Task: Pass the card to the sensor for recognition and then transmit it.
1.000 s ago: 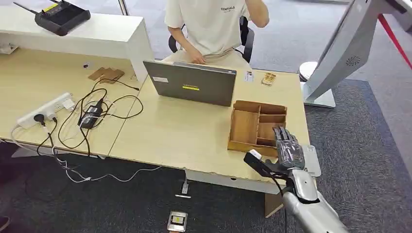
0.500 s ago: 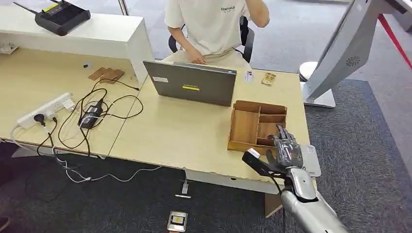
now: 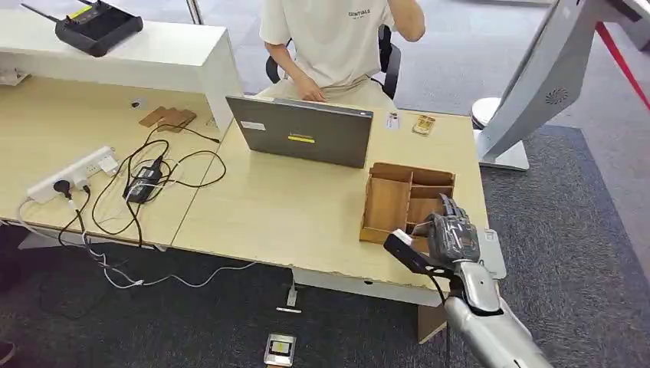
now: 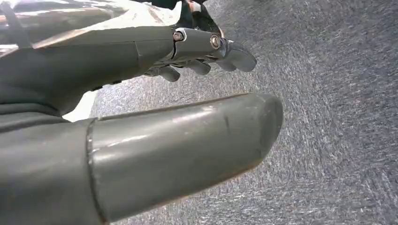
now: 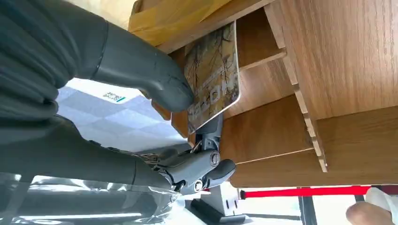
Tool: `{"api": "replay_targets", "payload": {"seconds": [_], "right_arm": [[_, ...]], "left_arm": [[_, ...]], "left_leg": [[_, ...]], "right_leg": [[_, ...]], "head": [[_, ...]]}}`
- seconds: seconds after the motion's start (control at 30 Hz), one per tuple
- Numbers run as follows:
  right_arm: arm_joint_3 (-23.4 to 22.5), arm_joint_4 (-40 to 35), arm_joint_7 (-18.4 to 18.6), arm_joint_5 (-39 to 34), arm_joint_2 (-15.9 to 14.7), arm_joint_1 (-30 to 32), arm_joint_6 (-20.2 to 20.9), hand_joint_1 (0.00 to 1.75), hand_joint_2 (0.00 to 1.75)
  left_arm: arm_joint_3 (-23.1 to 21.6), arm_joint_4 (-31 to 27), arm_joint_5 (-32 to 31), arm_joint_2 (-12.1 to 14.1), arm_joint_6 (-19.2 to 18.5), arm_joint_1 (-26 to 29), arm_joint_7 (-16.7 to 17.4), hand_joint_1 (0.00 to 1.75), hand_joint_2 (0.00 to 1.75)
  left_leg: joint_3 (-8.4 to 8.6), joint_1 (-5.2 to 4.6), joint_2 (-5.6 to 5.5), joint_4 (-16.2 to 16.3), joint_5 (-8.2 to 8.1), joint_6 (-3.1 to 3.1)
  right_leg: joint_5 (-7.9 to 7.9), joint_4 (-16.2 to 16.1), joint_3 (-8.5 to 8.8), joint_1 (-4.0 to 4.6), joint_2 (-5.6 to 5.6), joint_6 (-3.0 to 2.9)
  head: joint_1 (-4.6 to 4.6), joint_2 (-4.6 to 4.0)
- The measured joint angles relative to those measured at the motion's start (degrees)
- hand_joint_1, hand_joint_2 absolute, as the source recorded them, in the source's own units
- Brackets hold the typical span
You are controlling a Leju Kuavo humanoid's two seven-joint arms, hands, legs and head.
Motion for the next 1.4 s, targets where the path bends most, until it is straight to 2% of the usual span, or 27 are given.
{"api": "replay_targets", "payload": {"seconds": [0.03,0.13,0.2,0.23,0.27,0.33,0.47,0.53,0.57,0.6,1.07,1.4], "right_arm": [[0.0,0.0,0.0,0.0,0.0,0.0,-0.1,1.2,1.75],[0.0,0.3,-0.1,0.0,0.1,0.0,-0.4,1.2,1.75],[0.0,0.6,-0.2,0.0,0.3,-0.1,-0.8,1.26,1.75],[0.0,0.6,-0.2,0.0,0.3,-0.1,-0.9,1.43,1.75],[0.0,0.7,-0.2,0.0,0.3,-0.2,-0.9,1.52,1.75],[0.0,0.8,-0.3,0.0,0.3,-0.2,-0.9,1.55,1.75],[0.0,1.0,-0.3,-0.1,0.3,-0.5,-0.9,1.5,1.75],[-0.1,1.1,-0.2,-0.1,0.3,-0.7,-1.0,1.55,1.75],[-0.1,1.1,-0.2,-0.1,0.3,-0.8,-1.0,1.71,1.75],[-0.1,1.1,-0.2,-0.1,0.3,-0.9,-1.0,1.75,1.75],[-1.4,-0.5,0.2,-1.2,-0.2,-2.7,-2.5,1.75,1.75],[-3.4,-9.3,2.7,0.5,-3.1,-5.3,-1.2,1.75,1.75]], "left_arm": [[0.0,0.0,0.0,0.0,0.0,0.0,0.0,0.0,0.0],[0.0,0.0,0.0,0.0,0.3,0.0,0.0,0.0,0.0],[0.0,0.0,0.0,0.0,0.5,0.0,0.0,0.0,0.0],[0.0,0.0,0.0,0.0,0.5,0.0,0.0,0.0,0.0],[0.0,0.0,0.0,0.0,0.6,0.0,-0.1,0.0,0.0],[0.0,0.0,0.0,0.0,0.6,0.0,-0.2,0.0,0.0],[0.0,0.0,0.0,0.0,0.6,0.0,-0.2,0.0,0.0],[0.0,0.0,0.0,0.0,0.6,0.1,-0.2,0.0,0.0],[0.0,0.0,0.0,0.0,0.6,0.1,-0.2,0.0,0.0],[0.0,0.0,0.0,0.0,0.6,0.1,-0.2,0.0,0.0],[-0.5,0.0,0.0,0.0,0.7,0.1,-0.3,0.0,0.0],[-1.0,0.0,0.0,0.0,0.7,0.2,-0.4,0.0,0.0]], "left_leg": [[0.0,0.0,0.0,0.0,0.0,0.0],[0.0,0.0,0.0,0.0,0.0,0.0],[0.0,0.0,0.0,0.0,0.0,0.0],[0.0,0.0,0.0,0.0,0.0,0.0],[0.01,0.0,0.0,0.0,0.0,0.0],[0.0,0.0,0.0,0.0,0.0,0.0],[0.0,0.0,0.0,0.0,0.0,0.0],[0.0,0.0,-0.01,0.0,0.0,0.0],[0.0,0.0,-0.01,0.0,0.0,0.0],[0.0,0.0,-0.01,0.0,0.0,0.0],[0.0,0.0,0.0,0.0,0.0,0.0],[0.0,0.0,0.0,0.0,0.01,0.0]], "right_leg": [[0.0,0.0,0.0,0.0,0.0,0.0],[0.0,0.0,0.0,0.0,0.0,0.0],[0.0,0.0,0.0,0.0,0.0,0.0],[0.0,0.0,0.0,0.0,0.0,0.0],[0.0,0.0,0.0,0.0,0.0,0.0],[0.0,0.0,0.0,0.0,0.0,0.0],[0.0,0.0,0.0,0.0,0.0,0.0],[0.0,0.0,0.0,0.0,0.0,0.0],[0.0,0.0,0.0,0.0,0.0,0.0],[0.0,0.0,0.0,0.0,0.0,0.0],[0.01,0.0,0.0,0.0,0.0,0.0],[0.02,0.0,0.0,-0.01,0.0,-0.01]], "head": [[-0.02,0.0],[-0.02,0.0],[-0.02,0.0],[-0.02,0.0],[-0.02,0.0],[-0.02,0.0],[0.0,0.0],[0.0,0.0],[-0.02,0.0],[-0.02,0.0],[-0.02,0.0],[0.0,0.0]]}}
